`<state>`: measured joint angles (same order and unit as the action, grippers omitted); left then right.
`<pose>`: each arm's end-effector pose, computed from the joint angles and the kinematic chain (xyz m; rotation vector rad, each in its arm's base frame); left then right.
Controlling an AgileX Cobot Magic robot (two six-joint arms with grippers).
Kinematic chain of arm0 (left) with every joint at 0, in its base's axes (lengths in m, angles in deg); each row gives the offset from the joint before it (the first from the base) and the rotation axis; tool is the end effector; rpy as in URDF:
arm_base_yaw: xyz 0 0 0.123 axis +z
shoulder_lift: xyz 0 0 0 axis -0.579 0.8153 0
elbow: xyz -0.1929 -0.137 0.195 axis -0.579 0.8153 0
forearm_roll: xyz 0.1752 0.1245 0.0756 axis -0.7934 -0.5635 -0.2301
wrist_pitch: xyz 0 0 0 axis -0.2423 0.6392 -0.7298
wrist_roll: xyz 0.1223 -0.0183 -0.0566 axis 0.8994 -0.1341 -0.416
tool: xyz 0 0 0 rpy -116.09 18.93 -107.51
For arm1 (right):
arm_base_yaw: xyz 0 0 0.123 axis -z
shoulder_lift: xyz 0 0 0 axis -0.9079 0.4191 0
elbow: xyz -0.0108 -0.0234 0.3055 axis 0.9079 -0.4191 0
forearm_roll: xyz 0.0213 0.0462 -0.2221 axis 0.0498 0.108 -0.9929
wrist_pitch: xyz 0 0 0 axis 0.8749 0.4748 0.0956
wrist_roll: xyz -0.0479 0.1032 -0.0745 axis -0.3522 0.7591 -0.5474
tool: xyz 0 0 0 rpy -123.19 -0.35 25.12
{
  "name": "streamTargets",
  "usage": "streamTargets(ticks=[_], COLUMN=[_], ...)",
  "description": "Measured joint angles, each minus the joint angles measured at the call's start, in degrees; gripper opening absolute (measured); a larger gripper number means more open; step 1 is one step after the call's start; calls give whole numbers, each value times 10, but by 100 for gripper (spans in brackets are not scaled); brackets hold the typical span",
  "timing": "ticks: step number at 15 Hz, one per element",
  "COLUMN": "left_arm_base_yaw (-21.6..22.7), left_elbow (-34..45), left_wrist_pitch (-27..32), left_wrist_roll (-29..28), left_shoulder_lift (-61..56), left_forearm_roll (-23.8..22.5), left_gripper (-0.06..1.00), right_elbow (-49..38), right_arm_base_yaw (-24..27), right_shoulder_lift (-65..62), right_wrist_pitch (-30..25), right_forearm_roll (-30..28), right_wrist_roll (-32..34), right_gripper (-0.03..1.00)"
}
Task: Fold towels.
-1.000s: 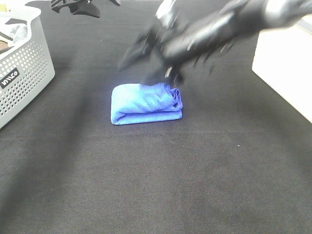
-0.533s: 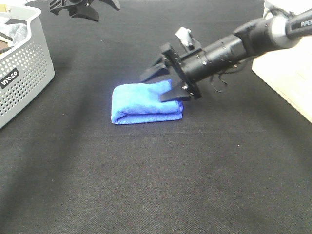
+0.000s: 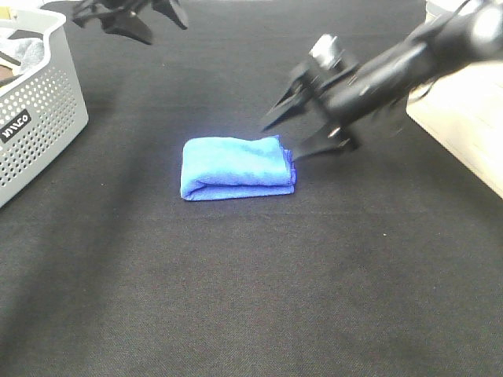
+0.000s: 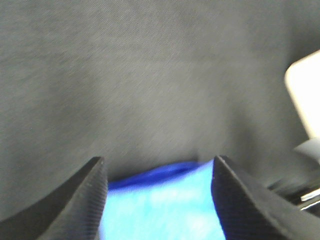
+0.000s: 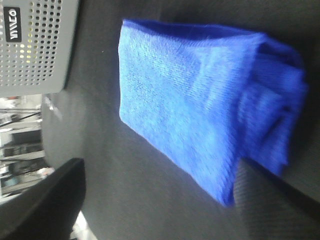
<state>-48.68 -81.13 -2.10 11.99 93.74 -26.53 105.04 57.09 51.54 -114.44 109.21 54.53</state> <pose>0.4919 -0.1593 0.2708 0.0588 2.5222 -0.6072 0.4356 0.1625 0.1516 -0.2111 2.7476 1.2220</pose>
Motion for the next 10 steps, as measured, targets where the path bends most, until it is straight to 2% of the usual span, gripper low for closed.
streamTargets(ticks=[3, 5, 6, 8, 10], left_arm_base_yaw=[0, 0, 0, 0, -2], left_elbow=[0, 0, 0, 23, 84], left_wrist_pitch=[75, 131, 140, 142, 142], left_wrist_roll=[0, 0, 0, 0, 0], left_shoulder_lift=[-30, -64, -86, -141, -214], left_forearm_roll=[-70, -135, -161, -185, -189], left_gripper=[59, 59, 59, 59, 59], right_elbow=[0, 0, 0, 0, -5], right_arm_base_yaw=[2, 2, 2, 1, 1], right_shoulder_lift=[-65, -127, -156, -215, -278], right_wrist_pitch=[-15, -39, -51, -70, -72], right_forearm_roll=[-119, -180, -206, -257, -303], right_wrist_roll=[68, 107, 123, 152, 177], right_gripper=[77, 77, 77, 77, 77])
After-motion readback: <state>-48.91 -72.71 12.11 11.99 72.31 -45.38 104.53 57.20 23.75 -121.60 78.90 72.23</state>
